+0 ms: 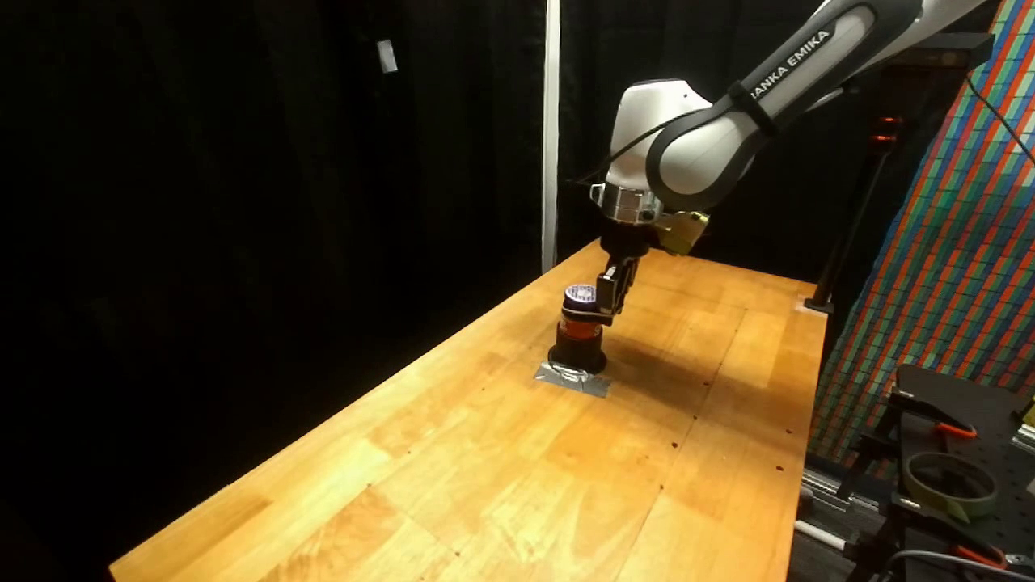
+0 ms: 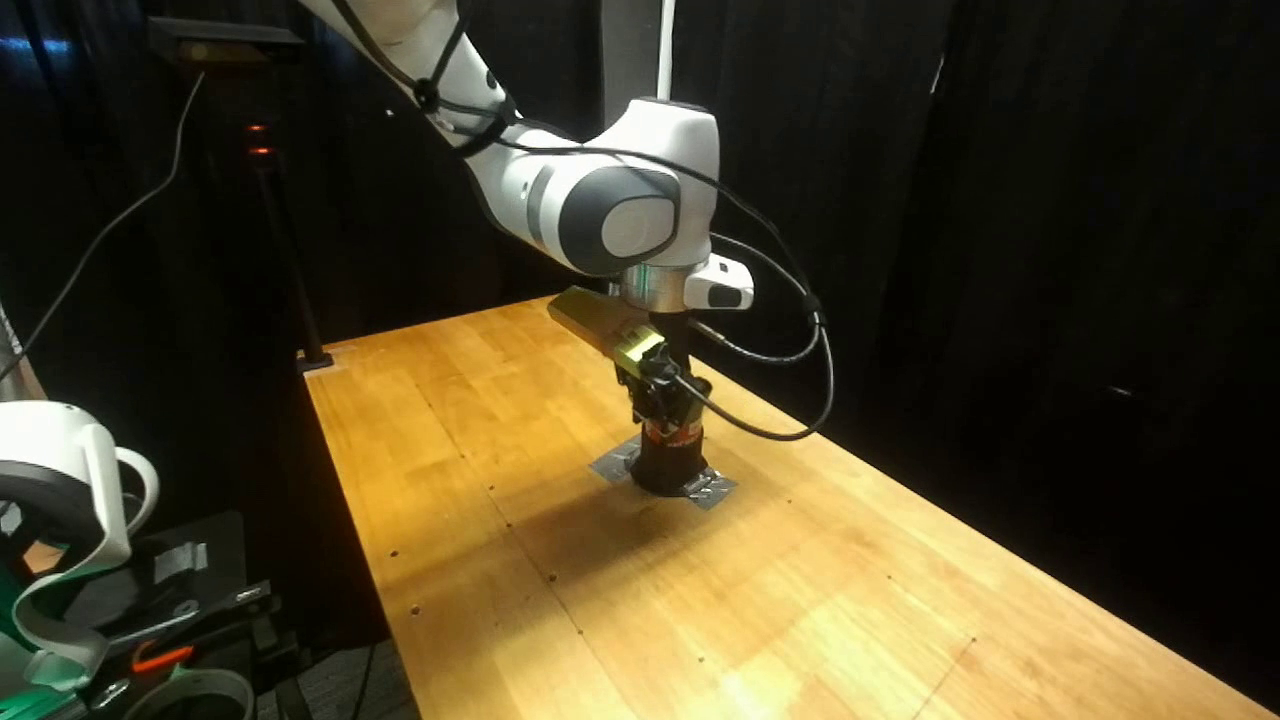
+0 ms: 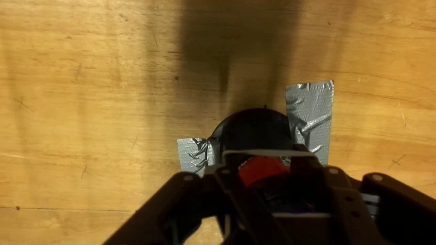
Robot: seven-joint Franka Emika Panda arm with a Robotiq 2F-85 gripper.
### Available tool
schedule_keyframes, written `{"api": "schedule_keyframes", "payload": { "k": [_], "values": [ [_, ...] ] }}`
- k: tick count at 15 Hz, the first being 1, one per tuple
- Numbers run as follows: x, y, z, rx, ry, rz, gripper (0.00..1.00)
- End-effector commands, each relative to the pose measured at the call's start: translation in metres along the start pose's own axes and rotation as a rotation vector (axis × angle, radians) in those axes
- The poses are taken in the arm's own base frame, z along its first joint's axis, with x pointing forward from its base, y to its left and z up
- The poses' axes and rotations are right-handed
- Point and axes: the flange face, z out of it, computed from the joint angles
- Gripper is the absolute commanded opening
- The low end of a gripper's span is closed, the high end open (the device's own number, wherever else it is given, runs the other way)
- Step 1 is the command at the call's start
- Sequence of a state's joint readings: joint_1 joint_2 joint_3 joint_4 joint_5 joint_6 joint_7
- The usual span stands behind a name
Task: Put the rubber band on the jar.
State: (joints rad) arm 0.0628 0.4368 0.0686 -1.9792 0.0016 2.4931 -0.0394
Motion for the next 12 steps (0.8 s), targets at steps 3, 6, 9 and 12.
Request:
{"api": "schedule_keyframes", "payload": {
  "k": [3, 6, 9, 12],
  "values": [
    [-0.059, 0.005, -0.017, -0.008, 0.197, 0.022, 0.09],
    [-0.086, 0.002, -0.014, 0.003, 0.34, 0.048, 0.02],
    [-0.112, -0.011, -0.012, 0.023, 0.472, 0.057, 0.08],
    [-0.131, -0.033, -0.007, 0.075, 0.577, 0.034, 0.08]
  ]
}}
